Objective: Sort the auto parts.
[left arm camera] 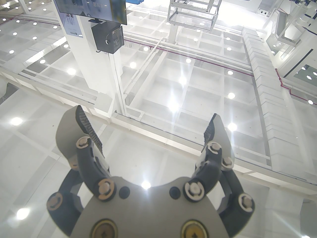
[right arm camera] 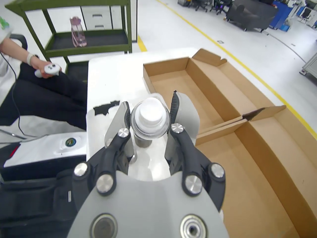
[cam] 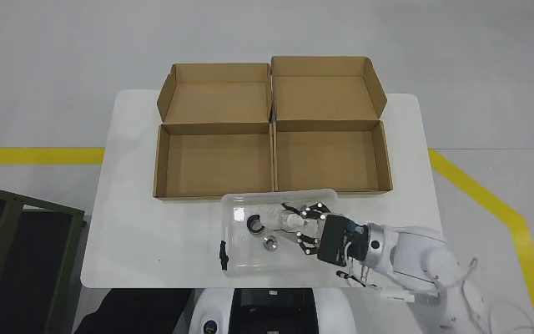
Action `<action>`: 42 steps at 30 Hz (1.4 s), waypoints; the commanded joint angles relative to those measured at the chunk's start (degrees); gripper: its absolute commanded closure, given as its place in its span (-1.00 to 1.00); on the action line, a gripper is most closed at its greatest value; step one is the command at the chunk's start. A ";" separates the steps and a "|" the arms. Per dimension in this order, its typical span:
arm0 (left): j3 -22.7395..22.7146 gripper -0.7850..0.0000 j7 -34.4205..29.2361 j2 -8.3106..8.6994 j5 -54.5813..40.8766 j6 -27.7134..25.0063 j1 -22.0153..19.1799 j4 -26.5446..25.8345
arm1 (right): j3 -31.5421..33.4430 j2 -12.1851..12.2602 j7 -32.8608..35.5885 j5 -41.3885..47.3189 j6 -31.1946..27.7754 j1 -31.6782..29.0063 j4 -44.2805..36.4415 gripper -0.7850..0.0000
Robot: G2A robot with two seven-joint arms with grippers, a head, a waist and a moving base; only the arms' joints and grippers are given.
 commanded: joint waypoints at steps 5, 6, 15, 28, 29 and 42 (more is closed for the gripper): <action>0.00 -1.00 0.00 0.00 0.00 0.00 0.00 0.00 | -1.91 -0.50 -5.88 1.71 2.93 2.83 0.86 1.00; 0.00 -1.00 0.00 0.00 0.00 0.00 0.00 0.00 | -2.23 -0.60 -6.94 2.04 3.37 3.30 1.05 1.00; 0.00 -1.00 0.00 0.00 0.00 0.00 0.00 0.00 | -4.56 -1.53 -16.16 7.01 6.34 7.02 1.17 1.00; 0.00 -1.00 0.00 0.00 0.00 0.00 0.00 0.00 | -3.94 -2.14 -23.06 10.61 7.71 8.86 -0.04 1.00; 0.00 -1.00 0.00 0.00 0.00 0.00 0.00 0.00 | -3.76 -2.16 -23.24 10.44 7.92 8.93 -0.05 1.00; 0.00 -1.00 0.00 0.00 0.00 0.00 0.00 0.00 | -4.00 -2.46 -24.71 7.99 7.61 9.51 1.76 1.00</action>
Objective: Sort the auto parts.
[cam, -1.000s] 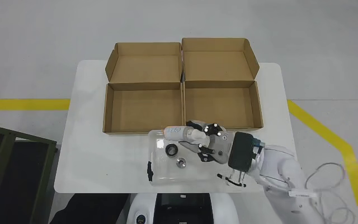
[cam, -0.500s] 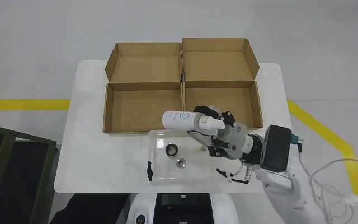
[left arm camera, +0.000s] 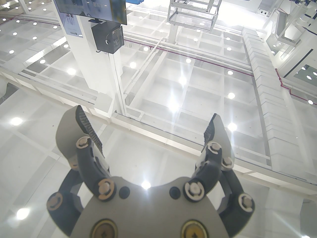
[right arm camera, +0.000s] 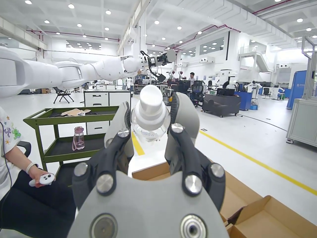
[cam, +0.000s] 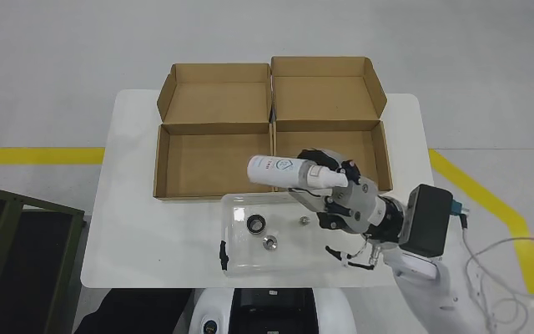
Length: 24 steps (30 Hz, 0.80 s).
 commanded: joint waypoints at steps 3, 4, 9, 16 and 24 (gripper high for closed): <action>0.00 -1.00 0.00 0.00 0.00 0.00 0.00 0.00 | -0.88 -0.03 0.98 -1.66 -0.42 -0.52 3.59 1.00; 0.00 -1.00 0.00 0.00 0.00 0.00 0.00 0.00 | -1.04 -0.01 1.50 -2.23 -0.47 -0.72 4.34 1.00; 0.00 -1.00 0.00 0.00 0.00 0.00 0.00 0.00 | -1.18 0.15 4.87 -5.39 -0.06 -1.51 7.48 1.00; 0.00 -1.00 0.00 0.00 0.00 0.00 0.00 0.00 | -0.67 0.45 10.51 -8.91 -0.61 -0.09 12.36 1.00; 0.00 -1.00 0.00 0.00 0.00 0.00 0.00 0.00 | -0.07 0.82 17.42 -16.32 1.23 2.03 14.76 1.00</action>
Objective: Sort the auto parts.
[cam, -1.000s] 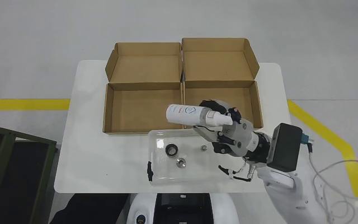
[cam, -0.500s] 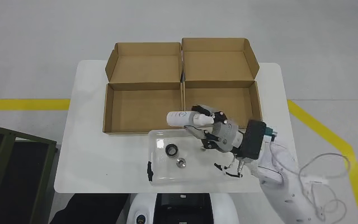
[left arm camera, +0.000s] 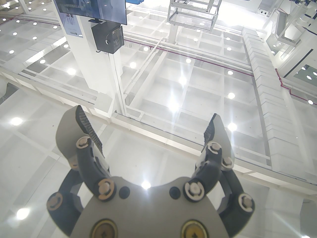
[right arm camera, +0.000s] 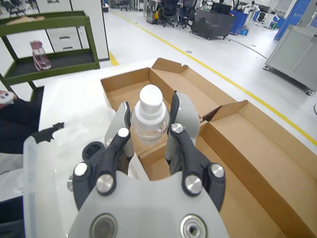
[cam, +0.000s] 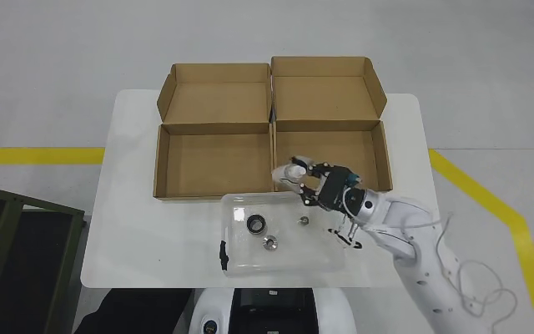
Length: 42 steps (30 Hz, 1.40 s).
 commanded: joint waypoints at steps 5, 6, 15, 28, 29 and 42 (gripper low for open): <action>0.00 -1.00 0.00 0.00 0.00 0.00 0.00 0.00 | -0.55 -0.16 2.56 0.63 1.56 1.80 3.35 1.00; 0.00 -1.00 0.00 0.00 0.00 0.00 0.00 0.00 | -0.80 -0.20 3.35 0.74 1.45 2.54 4.00 1.00; 0.00 -1.00 0.00 0.00 0.00 0.00 0.00 0.00 | -3.73 -1.03 7.45 1.90 4.16 8.85 11.57 1.00; 0.00 -1.00 0.00 0.00 0.00 0.00 0.00 0.00 | -6.92 -1.97 10.44 1.70 6.08 14.45 19.55 1.00; 0.00 -1.00 0.00 0.00 0.00 0.00 0.00 0.00 | -7.07 -2.03 10.51 1.67 6.17 14.75 20.02 1.00; 0.00 -1.00 0.00 0.00 0.00 0.00 0.00 0.00 | -8.66 -2.47 11.77 2.56 5.58 15.92 23.18 0.37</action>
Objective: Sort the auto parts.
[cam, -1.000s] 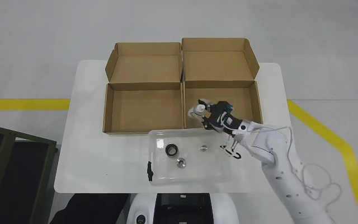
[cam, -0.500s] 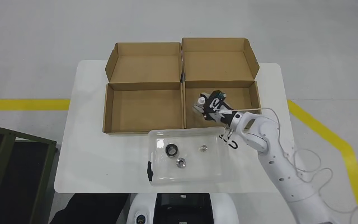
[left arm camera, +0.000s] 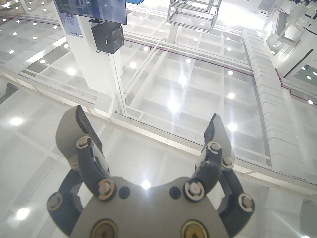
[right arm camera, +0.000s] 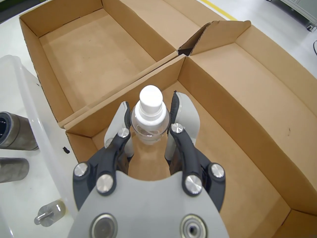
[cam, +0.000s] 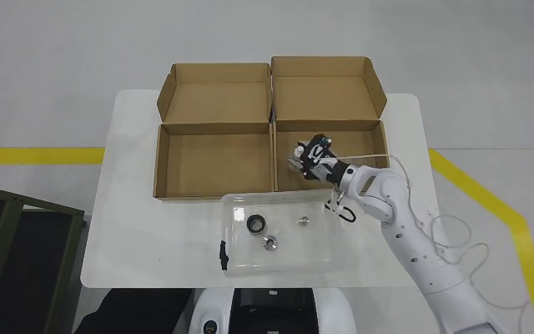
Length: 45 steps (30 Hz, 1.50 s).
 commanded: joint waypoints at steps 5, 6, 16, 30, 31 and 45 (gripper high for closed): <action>0.00 -1.00 0.00 0.00 0.00 0.00 0.00 0.00 | -0.27 -0.08 0.00 0.22 -0.23 0.04 0.91 0.03; 0.00 -1.00 0.00 0.00 0.00 0.00 0.00 0.00 | -0.23 -0.08 -0.01 0.30 -0.30 0.00 0.95 -0.38; 0.00 -1.00 0.00 0.00 0.00 0.00 0.00 0.00 | 3.67 0.92 1.23 0.19 -1.40 -2.80 -7.75 -1.00; 0.00 -1.00 0.00 0.00 0.00 0.00 0.00 0.00 | 9.58 3.30 9.26 6.02 -12.47 -12.41 -29.92 -1.00; 0.00 -1.00 0.00 0.00 0.00 0.00 0.00 0.00 | 9.72 3.44 9.59 6.22 -13.13 -13.16 -31.17 -1.00; 0.00 -1.00 0.00 0.00 0.00 0.00 0.00 0.00 | 9.24 5.16 15.95 -1.33 -17.96 -21.45 -36.65 -1.00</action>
